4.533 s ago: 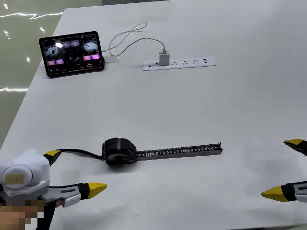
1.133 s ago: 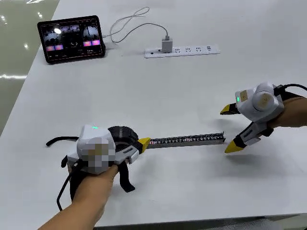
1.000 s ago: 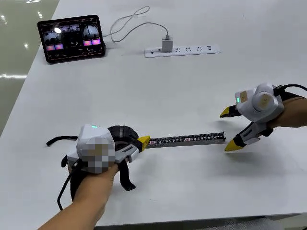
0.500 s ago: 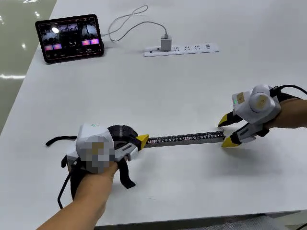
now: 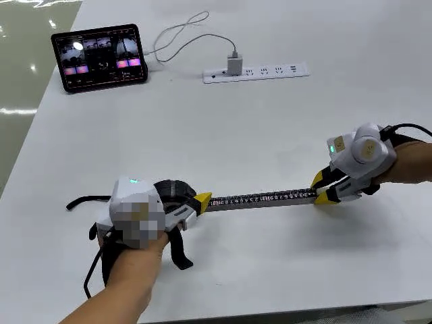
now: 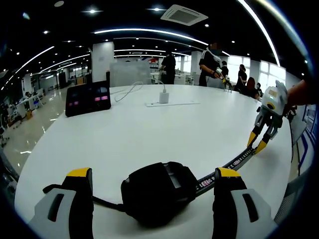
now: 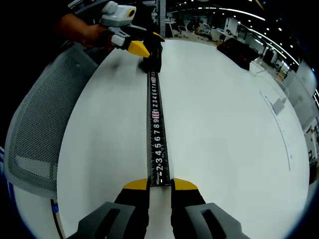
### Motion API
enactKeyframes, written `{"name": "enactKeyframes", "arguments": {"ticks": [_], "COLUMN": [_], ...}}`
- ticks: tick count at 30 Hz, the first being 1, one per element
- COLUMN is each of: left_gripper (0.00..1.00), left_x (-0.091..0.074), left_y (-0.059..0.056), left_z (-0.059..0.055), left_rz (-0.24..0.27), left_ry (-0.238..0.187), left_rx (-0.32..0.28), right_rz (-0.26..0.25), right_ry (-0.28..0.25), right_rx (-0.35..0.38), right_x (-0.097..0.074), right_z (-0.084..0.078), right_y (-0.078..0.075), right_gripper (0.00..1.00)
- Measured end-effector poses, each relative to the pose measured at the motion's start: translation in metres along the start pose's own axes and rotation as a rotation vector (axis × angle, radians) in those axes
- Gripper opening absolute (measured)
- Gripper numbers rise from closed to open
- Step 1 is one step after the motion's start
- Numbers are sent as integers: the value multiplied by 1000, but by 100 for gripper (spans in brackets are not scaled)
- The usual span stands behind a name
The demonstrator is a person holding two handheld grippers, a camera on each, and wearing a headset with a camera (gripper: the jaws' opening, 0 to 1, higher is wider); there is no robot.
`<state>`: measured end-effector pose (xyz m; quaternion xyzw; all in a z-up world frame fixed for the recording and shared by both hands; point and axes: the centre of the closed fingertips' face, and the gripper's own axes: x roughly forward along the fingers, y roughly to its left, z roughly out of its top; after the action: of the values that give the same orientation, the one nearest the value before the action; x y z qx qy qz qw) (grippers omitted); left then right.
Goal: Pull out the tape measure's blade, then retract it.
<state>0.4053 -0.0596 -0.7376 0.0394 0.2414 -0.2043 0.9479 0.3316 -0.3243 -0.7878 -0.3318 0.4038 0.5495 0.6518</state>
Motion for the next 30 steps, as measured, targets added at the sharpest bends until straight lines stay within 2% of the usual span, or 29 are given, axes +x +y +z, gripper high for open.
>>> {"name": "enactKeyframes", "arguments": {"ticks": [3, 6, 8, 12, 19, 26, 30], "left_gripper": [99, 99, 99, 97, 86, 72, 71], "left_x": [0, 1, 1, 2, 4, 7, 8], "left_y": [0, 1, 0, -2, -1, -4, -5], "left_z": [0, -3, -7, -10, -15, -18, -19], "left_rz": [-1, 3, 2, 1, 22, 35, 50], "left_ry": [-1, 8, 16, 27, 50, 73, 86], "left_rx": [0, -7, -16, -23, -59, -98, -108], "right_rz": [9, 17, 26, 23, 30, 29, 20], "right_ry": [10, 28, 51, 90, 115, 127, 133], "right_rx": [-21, -4, -55, -77, -25, -19, 16], "right_x": [0, 1, 1, 2, 2, 2, 2], "right_z": [0, 1, 0, 0, -1, -3, -3], "right_y": [0, -1, -1, -1, -4, -4, -4], "right_gripper": [12, 11, 11, 11, 10, 11, 11]}}
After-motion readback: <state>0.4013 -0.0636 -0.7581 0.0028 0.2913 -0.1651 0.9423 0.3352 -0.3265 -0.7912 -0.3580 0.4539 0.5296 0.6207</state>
